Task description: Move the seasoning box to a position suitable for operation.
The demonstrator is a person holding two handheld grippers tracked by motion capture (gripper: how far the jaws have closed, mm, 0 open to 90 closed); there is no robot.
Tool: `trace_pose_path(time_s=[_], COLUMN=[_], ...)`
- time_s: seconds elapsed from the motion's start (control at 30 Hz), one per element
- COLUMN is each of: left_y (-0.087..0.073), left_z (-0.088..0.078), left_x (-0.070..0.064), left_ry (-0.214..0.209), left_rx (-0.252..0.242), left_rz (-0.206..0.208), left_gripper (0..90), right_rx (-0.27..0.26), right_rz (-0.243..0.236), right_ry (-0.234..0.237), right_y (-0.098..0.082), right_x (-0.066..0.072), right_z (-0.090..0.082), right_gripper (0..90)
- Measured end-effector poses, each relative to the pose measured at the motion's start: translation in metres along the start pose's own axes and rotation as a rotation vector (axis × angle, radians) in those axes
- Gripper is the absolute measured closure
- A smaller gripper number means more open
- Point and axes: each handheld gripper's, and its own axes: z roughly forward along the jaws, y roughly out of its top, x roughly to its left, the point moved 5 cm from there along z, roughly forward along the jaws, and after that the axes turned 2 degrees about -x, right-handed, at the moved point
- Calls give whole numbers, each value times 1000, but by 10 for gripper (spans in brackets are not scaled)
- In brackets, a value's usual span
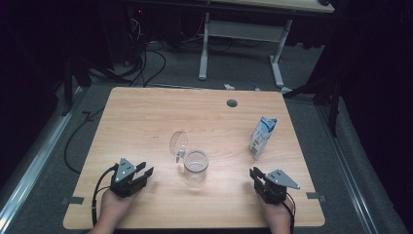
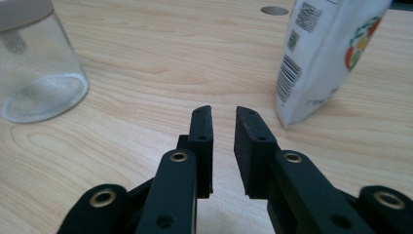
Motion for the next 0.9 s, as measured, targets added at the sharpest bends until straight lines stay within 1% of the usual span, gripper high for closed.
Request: trace_pose_path(time_s=[0.07, 0.13, 0.2, 0.23, 0.3, 0.4, 0.47, 0.53, 0.6, 0.7, 0.8, 0.87, 0.9], left_y=[-1, -1, -1, -1, -2, -3, -3, -3, -3, -3, -4, -4, -4], left_z=[-3, -9, -12, -12, -9, -6, -5, -6, -7, -6, -7, -7, -7], left_x=[2, 7, 9, 10, 11, 10, 9, 10, 11, 13, 13, 12, 12], left_ry=[6, 23, 27, 28, 33, 20, 19, 13, 14, 11, 13, 5, 3], left_rx=[6, -17, -22, -23, -18, -10, -8, -10, -15, -17, -16, -18, -19], left_rz=[-17, -47, -62, -64, -65, -64, -57, -55, -58, -66, -59, -63, -64], left_gripper=[577, 541, 534, 532, 527, 526, 525, 525, 525, 525, 526, 526, 526], right_rx=[1, -2, -6, -1, 13, 23, 28, 19, 20, 24, 29, 27, 29], right_rz=[6, 10, 17, 22, 15, 21, 30, 32, 34, 40, 43, 47, 45], right_ry=[-5, -16, -25, -28, -42, -47, -67, -80, -88, -97, -114, -132, -152], right_y=[-1, -1, -1, -1, -1, -1, 1, 6, 13, 23, 34, 40, 43], right_x=[-2, -4, -8, -9, -13, -17, -21, -24, -25, -28, -32, -36, -38], right_z=[-2, -4, -5, -5, -3, 0, 3, 6, 10, 17, 25, 30, 32], right_gripper=[766, 751, 738, 729, 691, 666, 609, 575, 518, 463, 449, 428, 415])
